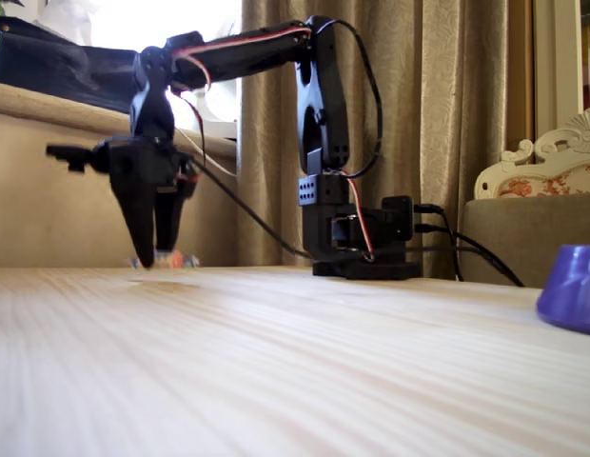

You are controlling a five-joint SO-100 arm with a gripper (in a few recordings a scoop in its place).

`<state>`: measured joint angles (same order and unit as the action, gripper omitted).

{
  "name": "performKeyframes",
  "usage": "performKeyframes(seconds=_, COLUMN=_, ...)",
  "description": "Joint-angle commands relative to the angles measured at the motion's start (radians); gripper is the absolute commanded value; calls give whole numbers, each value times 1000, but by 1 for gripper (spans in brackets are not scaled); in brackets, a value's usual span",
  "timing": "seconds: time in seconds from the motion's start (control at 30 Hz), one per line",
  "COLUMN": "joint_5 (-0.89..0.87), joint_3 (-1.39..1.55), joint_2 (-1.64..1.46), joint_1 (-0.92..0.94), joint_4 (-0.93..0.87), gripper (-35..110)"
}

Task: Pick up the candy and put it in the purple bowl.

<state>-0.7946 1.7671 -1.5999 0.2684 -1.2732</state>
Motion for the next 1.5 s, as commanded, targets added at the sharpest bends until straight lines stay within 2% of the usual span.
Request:
performKeyframes(seconds=0.0, joint_5=49, joint_3=-57, joint_2=-242, joint_1=49, joint_4=-103, gripper=0)
performKeyframes(seconds=0.23, joint_5=161, joint_3=137, joint_2=-522, joint_1=-9, joint_4=-319, gripper=0)
performKeyframes(seconds=0.4, joint_5=121, joint_3=161, joint_2=-624, joint_1=-176, joint_4=-538, gripper=0)
performKeyframes(seconds=0.67, joint_5=112, joint_3=213, joint_2=-830, joint_1=-440, joint_4=-571, gripper=0)
performKeyframes(seconds=0.77, joint_5=87, joint_3=230, joint_2=-907, joint_1=-574, joint_4=-565, gripper=0)
performKeyframes(seconds=1.1, joint_5=166, joint_3=295, joint_2=-1095, joint_1=-989, joint_4=-468, gripper=0)
performKeyframes(seconds=1.27, joint_5=221, joint_3=334, joint_2=-1138, joint_1=-1207, joint_4=-351, gripper=0)
performKeyframes(seconds=1.47, joint_5=301, joint_3=373, joint_2=-1072, joint_1=-1405, joint_4=-115, gripper=0)
